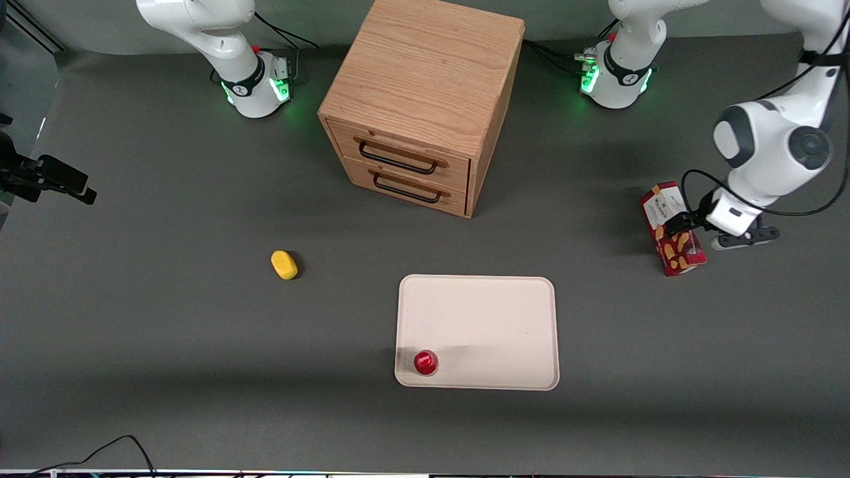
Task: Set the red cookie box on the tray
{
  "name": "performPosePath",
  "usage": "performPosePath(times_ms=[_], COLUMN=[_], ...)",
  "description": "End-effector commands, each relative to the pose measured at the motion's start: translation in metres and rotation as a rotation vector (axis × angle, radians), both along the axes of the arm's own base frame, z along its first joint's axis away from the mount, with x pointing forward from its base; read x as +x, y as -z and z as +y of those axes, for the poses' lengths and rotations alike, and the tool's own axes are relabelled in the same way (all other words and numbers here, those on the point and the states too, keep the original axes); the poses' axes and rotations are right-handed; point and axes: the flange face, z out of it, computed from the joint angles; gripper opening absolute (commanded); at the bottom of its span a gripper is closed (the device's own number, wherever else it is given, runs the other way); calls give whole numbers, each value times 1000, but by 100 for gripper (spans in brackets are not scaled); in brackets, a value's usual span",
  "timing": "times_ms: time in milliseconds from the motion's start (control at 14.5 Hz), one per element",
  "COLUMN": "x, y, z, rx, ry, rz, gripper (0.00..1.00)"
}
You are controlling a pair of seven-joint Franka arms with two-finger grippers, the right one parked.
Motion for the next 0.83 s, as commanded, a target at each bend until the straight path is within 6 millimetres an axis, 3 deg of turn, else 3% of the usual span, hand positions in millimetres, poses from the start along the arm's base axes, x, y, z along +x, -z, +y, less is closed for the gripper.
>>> performPosePath(times_ms=[0, 138, 276, 414, 621, 759], x=[29, 46, 51, 55, 50, 51], y=[-80, -136, -178, -226, -284, -312], z=[-7, -18, -28, -54, -97, -111], rx=[-13, -16, 3, 31, 61, 60], ry=[46, 67, 97, 145, 99, 131], rz=[70, 101, 124, 128, 139, 96], gripper=[100, 100, 100, 100, 100, 100])
